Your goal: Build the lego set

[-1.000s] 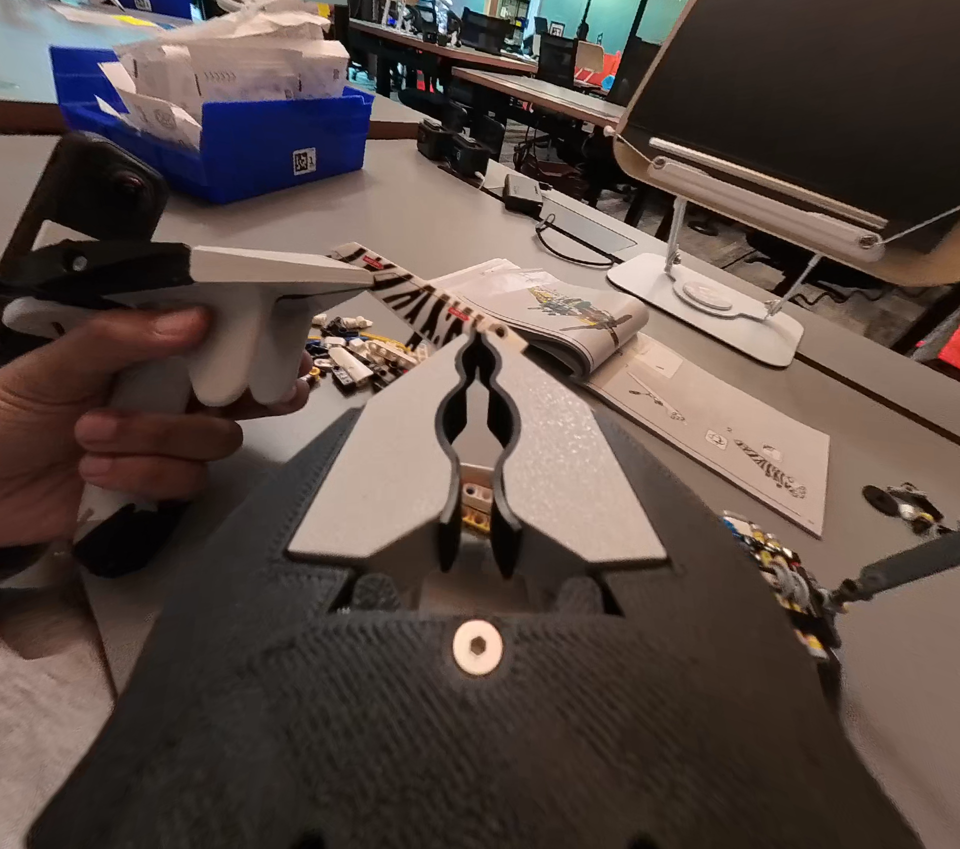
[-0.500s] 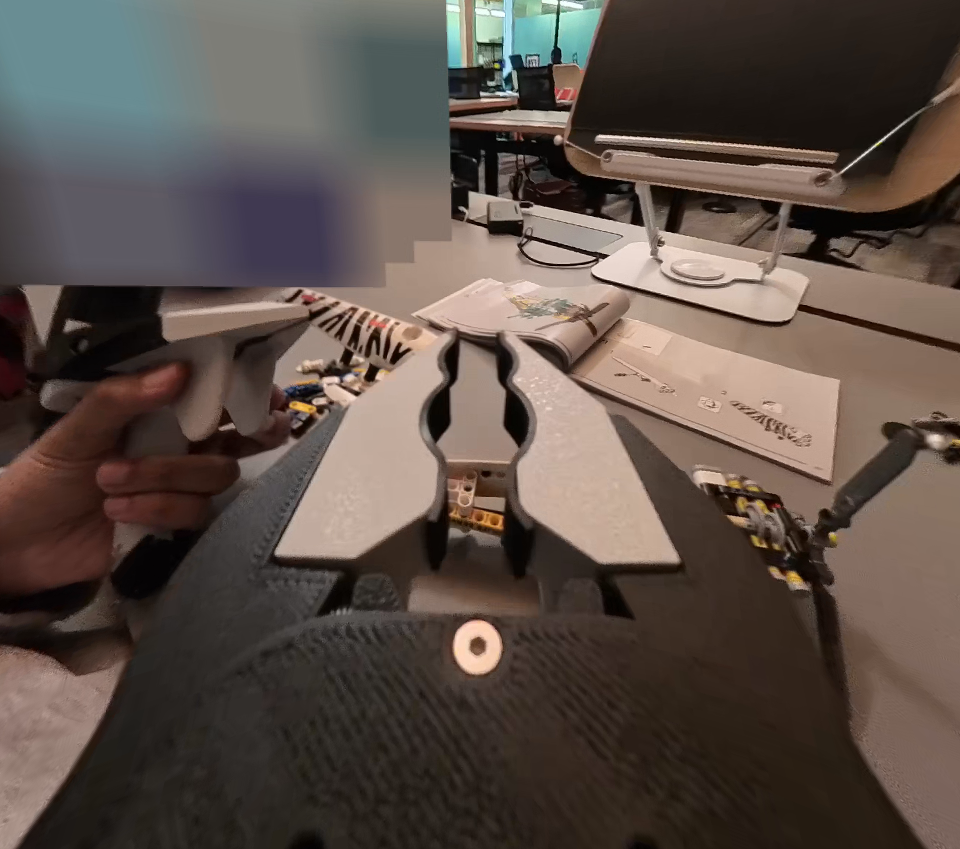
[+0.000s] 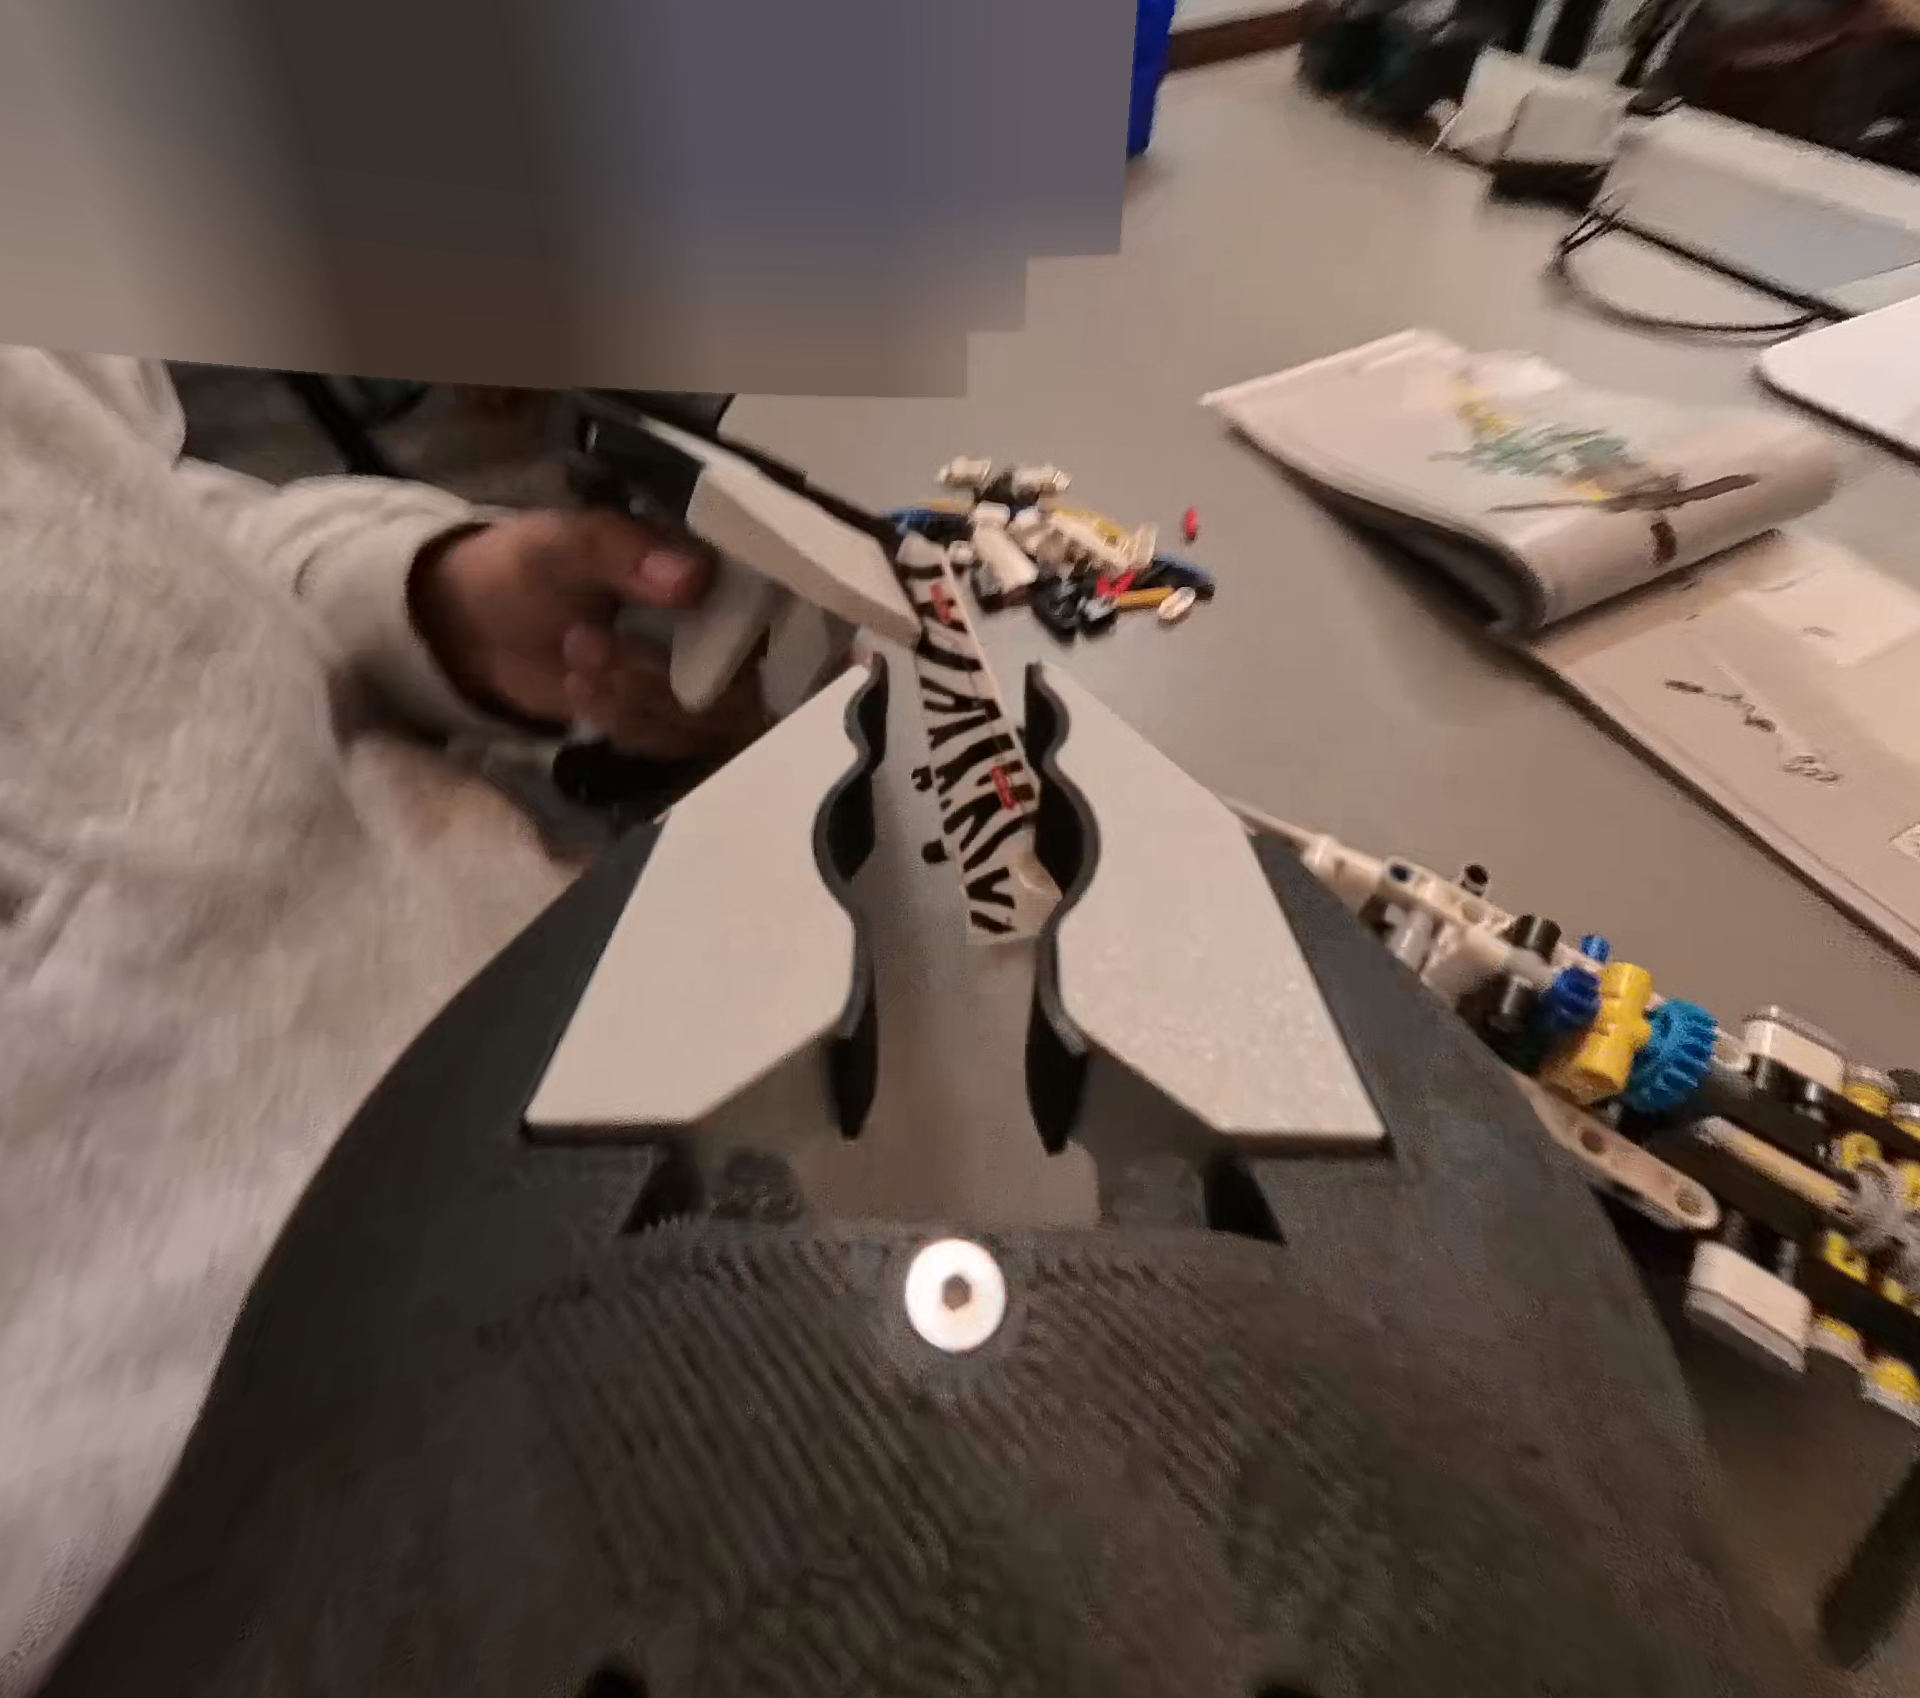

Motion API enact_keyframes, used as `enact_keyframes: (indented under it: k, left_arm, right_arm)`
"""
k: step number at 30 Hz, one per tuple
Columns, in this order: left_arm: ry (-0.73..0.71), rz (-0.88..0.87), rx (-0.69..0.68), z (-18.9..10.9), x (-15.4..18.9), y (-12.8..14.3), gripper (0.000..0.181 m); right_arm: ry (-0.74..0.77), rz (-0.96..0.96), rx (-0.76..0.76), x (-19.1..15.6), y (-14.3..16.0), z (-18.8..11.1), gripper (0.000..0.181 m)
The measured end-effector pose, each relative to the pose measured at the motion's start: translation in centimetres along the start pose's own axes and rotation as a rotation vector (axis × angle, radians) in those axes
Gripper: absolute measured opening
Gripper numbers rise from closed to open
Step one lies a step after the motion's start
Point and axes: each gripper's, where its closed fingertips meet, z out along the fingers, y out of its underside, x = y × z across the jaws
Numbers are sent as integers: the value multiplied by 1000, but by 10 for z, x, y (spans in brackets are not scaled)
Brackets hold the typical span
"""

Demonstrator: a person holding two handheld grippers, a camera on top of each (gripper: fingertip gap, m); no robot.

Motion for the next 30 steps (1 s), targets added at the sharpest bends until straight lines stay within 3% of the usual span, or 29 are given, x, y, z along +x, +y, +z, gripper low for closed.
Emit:
enact_keyframes:
  k: [1,6,12,23,24,30]
  left_arm:
    - [3,33,-34,1,2,5,0]
    - [30,151,-189,8,14,27,0]
    - [87,78,-253,7,18,37,0]
    - [262,22,-255,-2,38,36,0]
    - [278,35,-263,-2,41,38,0]
    - [254,63,-237,-1,39,35,1]
  right_arm:
    - [-23,-24,-52,-4,7,-3,22]
    - [-121,-107,-266,-15,38,-16,14]
    - [-276,-45,-351,-30,46,-18,11]
    - [-551,243,-253,-49,23,-28,10]
    - [-564,256,-257,-50,24,-29,1]
    - [-581,305,-278,-50,22,-30,0]
